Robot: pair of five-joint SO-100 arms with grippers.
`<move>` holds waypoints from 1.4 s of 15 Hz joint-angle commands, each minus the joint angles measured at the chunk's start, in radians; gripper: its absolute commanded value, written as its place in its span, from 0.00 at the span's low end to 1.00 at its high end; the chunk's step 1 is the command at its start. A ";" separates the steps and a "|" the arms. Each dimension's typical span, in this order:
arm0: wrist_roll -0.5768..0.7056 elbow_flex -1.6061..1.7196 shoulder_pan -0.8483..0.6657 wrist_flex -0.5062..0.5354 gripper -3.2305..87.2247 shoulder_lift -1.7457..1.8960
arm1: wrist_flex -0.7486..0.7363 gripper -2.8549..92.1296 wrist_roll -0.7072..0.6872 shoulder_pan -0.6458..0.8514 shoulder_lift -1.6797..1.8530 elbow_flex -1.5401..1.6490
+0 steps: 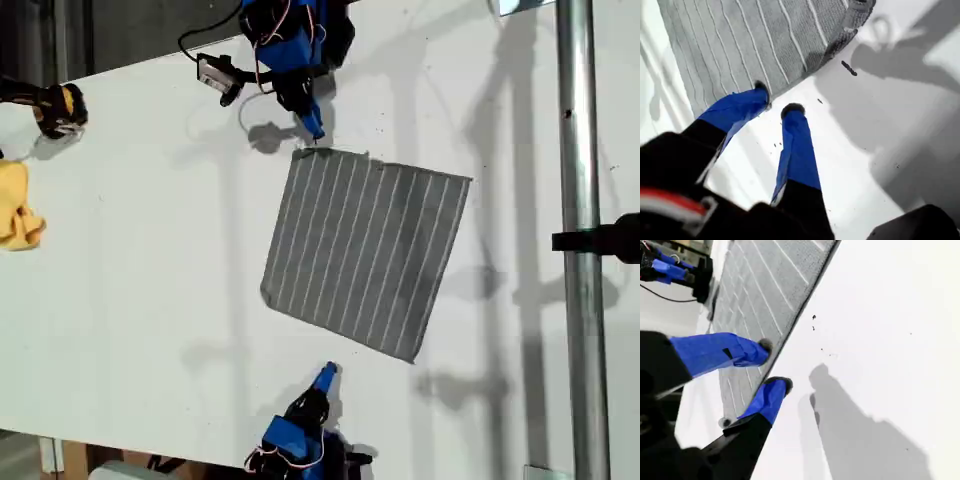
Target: Grasp corners of a towel and fold twice.
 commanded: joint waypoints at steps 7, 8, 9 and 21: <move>-0.367 0.005 -0.129 -0.002 0.02 0.008 | 0.017 0.03 -0.017 0.092 -0.074 -0.256; -0.365 0.005 -0.132 -0.002 0.02 0.008 | -0.006 0.03 -0.017 0.055 -0.252 -0.376; -0.359 0.005 -0.141 -0.003 0.02 0.008 | -0.051 0.03 -0.031 0.015 -0.459 -0.497; -0.347 0.005 -0.137 -0.002 0.02 0.008 | -0.023 0.03 -0.086 -0.483 -1.684 -1.618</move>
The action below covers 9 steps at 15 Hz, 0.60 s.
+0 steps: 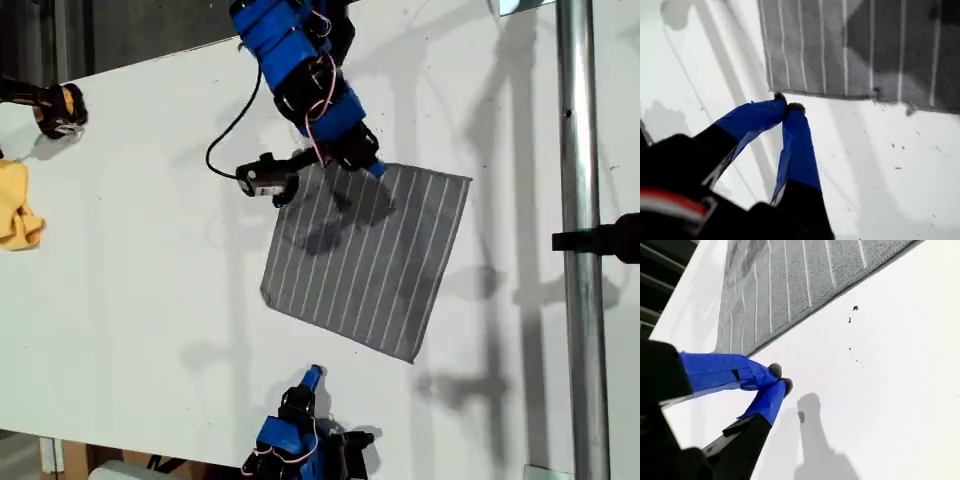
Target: Grasp corners of a towel and fold twice.
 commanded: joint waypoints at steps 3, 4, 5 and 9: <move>0.002 0.006 0.008 -0.002 0.02 0.006 | -0.011 0.03 -0.006 -0.094 -0.167 -0.301; 0.002 0.006 0.008 -0.002 0.02 0.006 | -0.020 0.03 -0.002 -0.110 -0.184 -0.321; 0.002 0.006 0.008 -0.002 0.02 0.006 | -0.038 0.03 0.003 -0.123 -0.192 -0.328; -0.003 0.006 0.021 -0.002 0.02 0.006 | -0.132 0.03 -0.018 -0.166 -0.216 -0.314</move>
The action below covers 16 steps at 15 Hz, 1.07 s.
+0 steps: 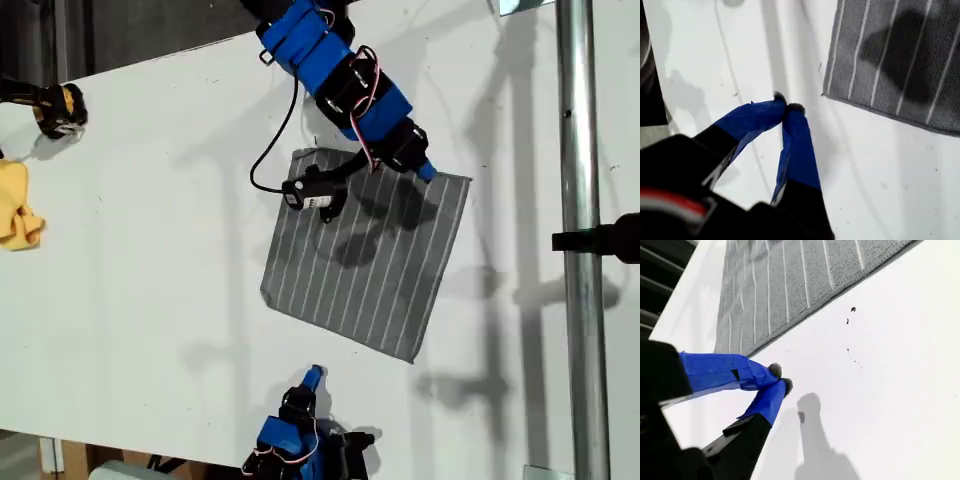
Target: Grasp corners of a towel and fold twice.
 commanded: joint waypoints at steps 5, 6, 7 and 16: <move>-0.031 0.006 0.058 -0.002 0.02 0.006 | -0.023 0.31 -0.037 -0.037 -0.018 -0.015; -0.031 0.006 0.060 -0.002 0.02 0.006 | -0.025 0.33 -0.037 -0.037 -0.041 -0.002; -0.031 0.006 0.060 -0.002 0.02 0.006 | -0.018 0.35 -0.037 -0.035 -0.075 0.005; -0.038 0.006 0.071 -0.002 0.02 0.006 | -0.011 0.42 -0.032 -0.011 -0.272 0.037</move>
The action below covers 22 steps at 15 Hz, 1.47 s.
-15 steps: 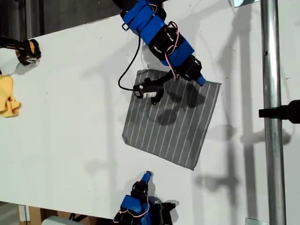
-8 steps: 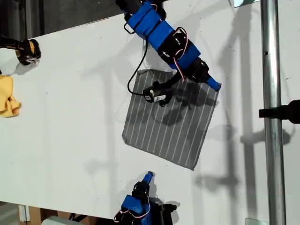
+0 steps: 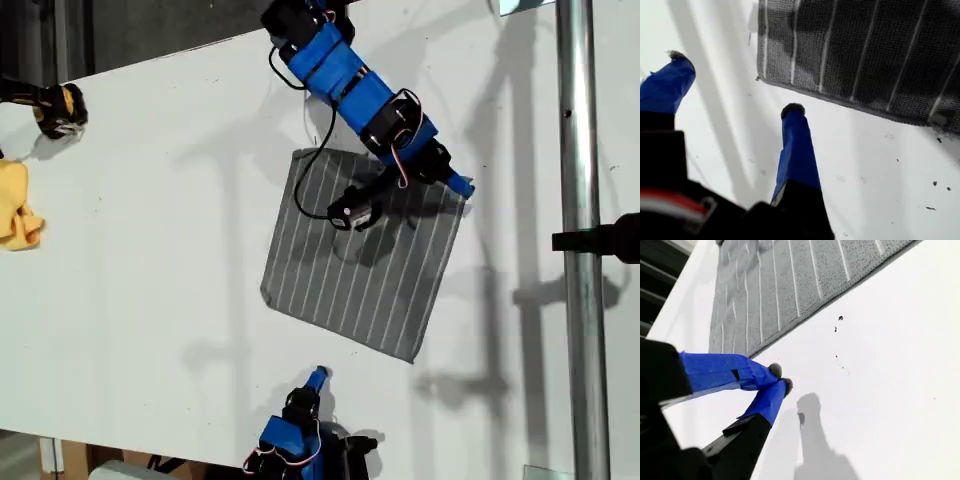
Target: Grasp corners of a towel and fold twice.
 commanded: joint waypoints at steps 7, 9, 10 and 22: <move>-0.009 0.006 0.002 -0.002 0.02 0.006 | -0.057 0.40 -0.017 0.028 -0.210 -0.135; -0.009 0.006 0.000 -0.002 0.02 0.006 | -0.094 0.36 -0.015 0.023 -0.261 -0.149; -0.008 0.006 -0.002 -0.002 0.02 0.006 | -0.110 0.32 -0.008 0.020 -0.296 -0.149; 0.002 0.006 -0.003 -0.002 0.02 0.006 | -0.015 0.04 0.044 0.040 -0.457 -0.133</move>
